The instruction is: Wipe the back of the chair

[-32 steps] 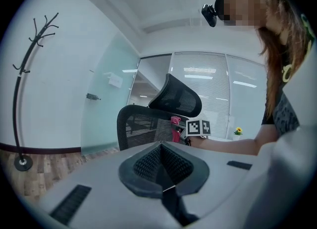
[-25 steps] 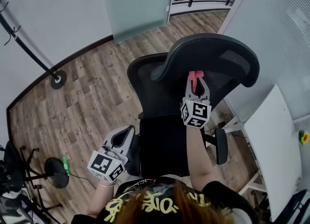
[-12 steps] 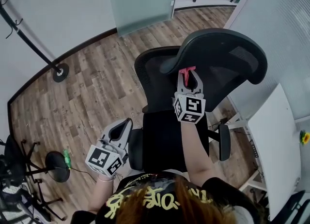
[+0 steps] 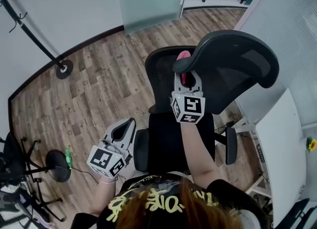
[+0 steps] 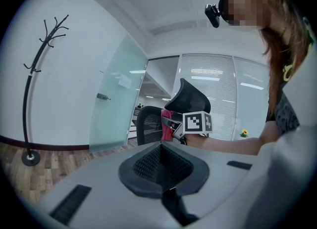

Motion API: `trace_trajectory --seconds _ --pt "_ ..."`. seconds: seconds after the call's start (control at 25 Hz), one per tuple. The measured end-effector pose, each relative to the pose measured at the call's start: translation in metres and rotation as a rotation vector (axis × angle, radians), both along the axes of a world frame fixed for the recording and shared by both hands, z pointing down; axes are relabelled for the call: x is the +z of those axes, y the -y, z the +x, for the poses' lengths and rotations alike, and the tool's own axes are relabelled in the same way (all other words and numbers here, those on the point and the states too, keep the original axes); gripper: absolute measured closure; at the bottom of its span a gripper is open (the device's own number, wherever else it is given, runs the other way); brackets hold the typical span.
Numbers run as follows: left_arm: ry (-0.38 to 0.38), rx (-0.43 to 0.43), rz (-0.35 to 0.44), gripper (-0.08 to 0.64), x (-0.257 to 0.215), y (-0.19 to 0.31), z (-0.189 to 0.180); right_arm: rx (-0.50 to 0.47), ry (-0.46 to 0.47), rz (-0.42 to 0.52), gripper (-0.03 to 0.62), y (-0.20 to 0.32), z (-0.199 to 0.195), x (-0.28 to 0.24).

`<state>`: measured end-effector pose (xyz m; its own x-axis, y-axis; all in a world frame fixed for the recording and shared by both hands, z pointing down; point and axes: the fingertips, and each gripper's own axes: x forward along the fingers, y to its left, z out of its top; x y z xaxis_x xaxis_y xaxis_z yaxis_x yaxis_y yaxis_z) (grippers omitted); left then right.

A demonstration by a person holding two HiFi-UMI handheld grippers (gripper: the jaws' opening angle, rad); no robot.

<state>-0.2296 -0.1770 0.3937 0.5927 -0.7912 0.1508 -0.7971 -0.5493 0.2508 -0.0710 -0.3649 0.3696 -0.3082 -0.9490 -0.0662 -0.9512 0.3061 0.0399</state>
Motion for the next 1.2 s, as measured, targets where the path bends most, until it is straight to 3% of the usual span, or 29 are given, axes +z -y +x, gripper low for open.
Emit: trace_trajectory --seconds 0.84,1.2 --pt "-0.007 -0.043 0.000 0.569 0.006 -0.005 -0.020 -0.204 -0.030 0.020 0.525 -0.017 -0.096 0.005" --pt "0.002 -0.022 0.006 0.569 0.005 -0.007 -0.023 -0.321 -0.005 -0.032 0.525 -0.023 -0.125 0.010"
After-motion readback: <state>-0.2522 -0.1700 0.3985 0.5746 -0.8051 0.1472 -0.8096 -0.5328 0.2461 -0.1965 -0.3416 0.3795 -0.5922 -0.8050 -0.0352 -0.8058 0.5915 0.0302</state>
